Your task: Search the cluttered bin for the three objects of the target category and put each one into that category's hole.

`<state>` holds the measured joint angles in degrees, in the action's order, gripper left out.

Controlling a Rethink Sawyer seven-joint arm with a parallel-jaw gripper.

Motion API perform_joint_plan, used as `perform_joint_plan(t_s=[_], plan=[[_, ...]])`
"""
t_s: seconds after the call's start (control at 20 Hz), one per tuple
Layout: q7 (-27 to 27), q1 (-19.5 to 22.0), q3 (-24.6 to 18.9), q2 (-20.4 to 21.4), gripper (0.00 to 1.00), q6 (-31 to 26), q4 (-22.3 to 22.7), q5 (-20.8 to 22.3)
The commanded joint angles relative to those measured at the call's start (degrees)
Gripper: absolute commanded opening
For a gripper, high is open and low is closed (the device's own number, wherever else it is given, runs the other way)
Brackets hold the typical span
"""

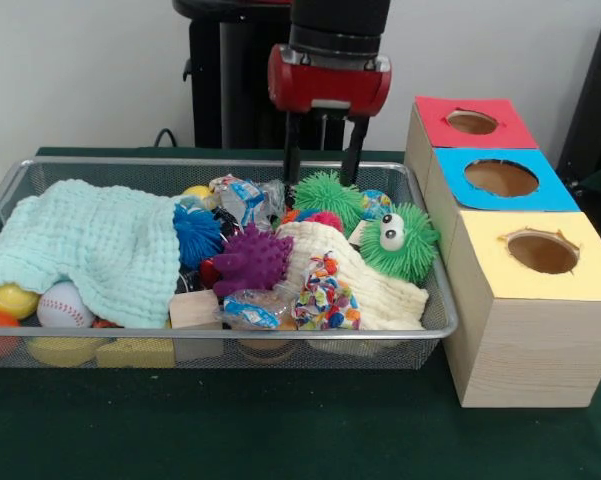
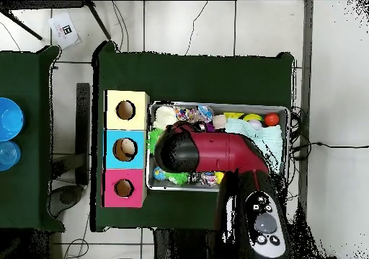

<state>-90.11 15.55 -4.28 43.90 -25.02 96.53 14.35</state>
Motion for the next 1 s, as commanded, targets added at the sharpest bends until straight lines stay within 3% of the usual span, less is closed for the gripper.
perform_joint_plan(t_s=[0.05,0.5,1.0], plan=[[2.5,2.3,-5.4,-8.3,1.00,4.0,-5.9,6.1],[1.5,1.6,-3.2,-13.1,1.00,2.6,-11.1,9.0],[0.6,2.0,-4.0,-13.6,1.00,2.9,-11.2,10.1]])
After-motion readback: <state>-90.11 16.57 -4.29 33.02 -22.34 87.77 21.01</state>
